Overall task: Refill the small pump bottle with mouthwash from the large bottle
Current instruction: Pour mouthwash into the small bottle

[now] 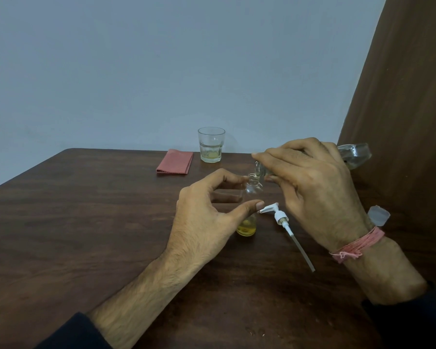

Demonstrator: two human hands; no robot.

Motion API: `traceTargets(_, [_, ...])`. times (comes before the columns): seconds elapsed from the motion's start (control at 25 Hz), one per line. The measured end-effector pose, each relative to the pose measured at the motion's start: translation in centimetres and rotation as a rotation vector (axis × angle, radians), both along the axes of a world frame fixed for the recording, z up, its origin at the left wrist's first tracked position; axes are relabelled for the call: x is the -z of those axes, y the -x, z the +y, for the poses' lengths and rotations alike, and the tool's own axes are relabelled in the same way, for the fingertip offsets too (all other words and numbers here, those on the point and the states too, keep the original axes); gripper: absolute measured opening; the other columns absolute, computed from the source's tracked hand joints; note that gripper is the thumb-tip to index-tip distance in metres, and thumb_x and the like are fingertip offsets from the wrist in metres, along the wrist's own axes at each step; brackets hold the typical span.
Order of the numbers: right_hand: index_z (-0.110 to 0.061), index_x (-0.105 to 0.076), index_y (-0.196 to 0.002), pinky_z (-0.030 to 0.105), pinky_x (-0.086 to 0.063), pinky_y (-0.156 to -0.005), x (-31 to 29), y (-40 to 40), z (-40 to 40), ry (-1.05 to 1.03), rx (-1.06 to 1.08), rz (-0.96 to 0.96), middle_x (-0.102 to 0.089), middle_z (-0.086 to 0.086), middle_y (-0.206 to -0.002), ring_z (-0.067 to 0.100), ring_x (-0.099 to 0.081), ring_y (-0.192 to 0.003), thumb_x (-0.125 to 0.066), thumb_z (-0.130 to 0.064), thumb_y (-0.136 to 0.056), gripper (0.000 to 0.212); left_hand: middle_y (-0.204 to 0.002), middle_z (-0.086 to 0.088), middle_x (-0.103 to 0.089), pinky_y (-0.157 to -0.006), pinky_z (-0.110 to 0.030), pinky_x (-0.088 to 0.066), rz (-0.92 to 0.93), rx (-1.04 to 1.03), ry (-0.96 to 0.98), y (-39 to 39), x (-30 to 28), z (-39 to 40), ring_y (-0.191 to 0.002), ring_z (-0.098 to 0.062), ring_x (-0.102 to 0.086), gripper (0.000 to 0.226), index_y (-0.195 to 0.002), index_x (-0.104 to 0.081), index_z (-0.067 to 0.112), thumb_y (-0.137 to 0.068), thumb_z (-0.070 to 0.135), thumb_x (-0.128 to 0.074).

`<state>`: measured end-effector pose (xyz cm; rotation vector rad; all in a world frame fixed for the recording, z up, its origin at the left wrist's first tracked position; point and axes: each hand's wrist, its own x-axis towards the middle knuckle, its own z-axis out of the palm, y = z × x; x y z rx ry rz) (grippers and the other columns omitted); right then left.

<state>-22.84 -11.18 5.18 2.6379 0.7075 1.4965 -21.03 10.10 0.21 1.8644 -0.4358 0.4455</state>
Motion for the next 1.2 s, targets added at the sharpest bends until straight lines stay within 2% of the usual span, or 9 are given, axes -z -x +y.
traceTargets(0.24, [-0.017,-0.075,-0.136,0.051,-0.046,-0.096,0.03,-0.06,-0.01,-0.002,-0.004,0.005,-0.078,-0.003,-0.128,0.032,-0.068,-0.115,-0.088,-0.001,-0.085,0.054,-0.112,0.022,-0.086,-0.091,-0.044,-0.071,0.006,0.010,0.023,-0.09,0.05,-0.01,-0.098,0.003,-0.084,0.041,-0.110,-0.080,0.044,-0.077,0.051,-0.103])
traceTargets(0.96, [-0.018,-0.075,-0.135,0.050,-0.046,-0.096,0.01,0.04,0.02,-0.005,-0.001,0.010,-0.077,-0.004,-0.128,0.031,-0.068,-0.115,-0.088,-0.002,-0.085,0.054,-0.115,0.020,-0.086,-0.086,-0.042,-0.073,-0.006,0.008,0.013,-0.13,0.11,0.05,-0.099,0.004,-0.084,0.042,-0.112,-0.080,0.044,-0.077,0.053,-0.103])
traceTargets(1.2, [-0.017,-0.076,-0.134,0.050,-0.047,-0.095,0.02,-0.01,0.02,-0.008,0.002,0.004,-0.078,-0.004,-0.128,0.032,-0.068,-0.114,-0.088,-0.001,-0.085,0.054,-0.115,0.022,-0.085,-0.089,-0.043,-0.072,-0.007,0.016,0.017,-0.08,0.03,0.05,-0.099,0.005,-0.083,0.042,-0.112,-0.080,0.044,-0.077,0.051,-0.103])
